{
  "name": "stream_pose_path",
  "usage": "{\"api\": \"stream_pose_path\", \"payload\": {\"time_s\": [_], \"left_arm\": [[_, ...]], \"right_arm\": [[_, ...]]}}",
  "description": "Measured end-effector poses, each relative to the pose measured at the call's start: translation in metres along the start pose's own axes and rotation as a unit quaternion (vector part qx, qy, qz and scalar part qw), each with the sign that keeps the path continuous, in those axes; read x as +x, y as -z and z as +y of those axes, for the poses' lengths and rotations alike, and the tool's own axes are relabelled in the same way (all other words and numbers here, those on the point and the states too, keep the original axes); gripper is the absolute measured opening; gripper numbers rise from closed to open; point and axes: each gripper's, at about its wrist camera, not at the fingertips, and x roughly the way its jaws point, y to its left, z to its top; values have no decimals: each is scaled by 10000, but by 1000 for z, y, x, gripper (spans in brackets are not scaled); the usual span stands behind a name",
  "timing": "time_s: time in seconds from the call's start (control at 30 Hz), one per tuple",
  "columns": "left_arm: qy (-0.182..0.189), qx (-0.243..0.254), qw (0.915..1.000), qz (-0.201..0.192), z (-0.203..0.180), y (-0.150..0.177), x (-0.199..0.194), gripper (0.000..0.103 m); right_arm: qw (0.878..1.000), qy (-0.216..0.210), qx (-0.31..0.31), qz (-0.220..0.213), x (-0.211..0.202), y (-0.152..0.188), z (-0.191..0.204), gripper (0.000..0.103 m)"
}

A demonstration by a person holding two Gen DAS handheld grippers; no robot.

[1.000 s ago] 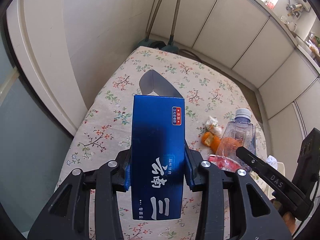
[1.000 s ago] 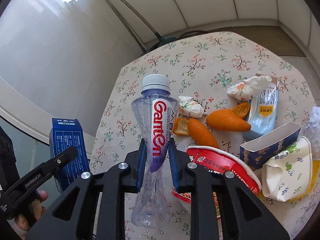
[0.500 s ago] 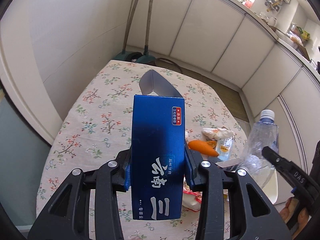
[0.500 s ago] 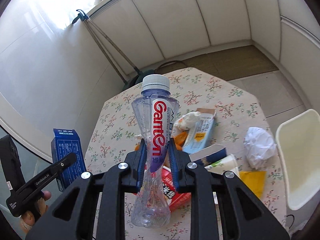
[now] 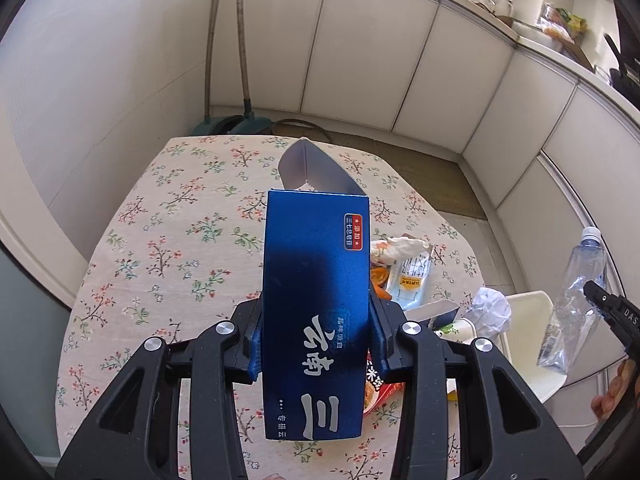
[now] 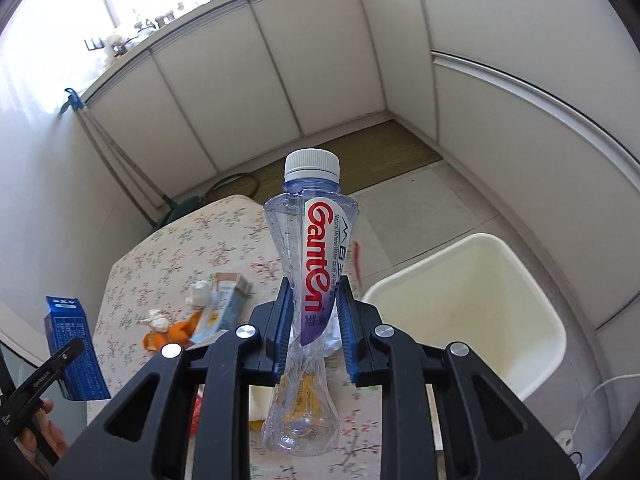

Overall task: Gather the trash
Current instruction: 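Drop the bottle into the white bin with the right tool while the left tool carries the carton over, then lower the blue carton into the white bin and open the left tool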

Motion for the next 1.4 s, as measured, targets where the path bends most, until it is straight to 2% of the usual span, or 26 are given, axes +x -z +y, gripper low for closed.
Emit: {"api": "stream_pose_path", "payload": {"time_s": [0.13, 0.27, 0.3, 0.37, 0.43, 0.67, 0.83, 1.03, 1.23, 1.4], "left_arm": [[112, 34, 9999, 19, -16, 6, 3, 38], [198, 266, 9994, -54, -41, 11, 5, 38], [232, 335, 9991, -63, -49, 12, 5, 38], [315, 448, 9985, -77, -64, 14, 8, 38], [431, 521, 9977, -61, -81, 16, 12, 38], [956, 744, 9925, 162, -150, 22, 26, 38], [1249, 1009, 9867, 241, -203, 27, 34, 38], [1574, 1159, 9787, 622, -256, 36, 57, 38], [1768, 1318, 9707, 956, -298, 52, 79, 38], [1870, 1396, 9653, 1173, -319, 59, 93, 40]], "right_arm": [[9989, 444, 102, 65, 6, 2, -37, 22], [9963, 774, 207, 323, 15, 8, -67, 28], [9953, 847, 284, 369, 15, 9, -74, 32], [9938, 948, 441, 384, 13, 10, -87, 50], [9922, 1078, 555, 285, 6, 9, -99, 62], [9867, 1244, 1041, 56, -20, 6, -146, 77], [9835, 1266, 1291, 64, -30, 7, -171, 80], [9804, 1395, 1393, 16, -40, 7, -190, 80], [9766, 1512, 1528, -23, -46, 8, -209, 80], [9735, 1596, 1636, -30, -51, 9, -222, 81]]}}
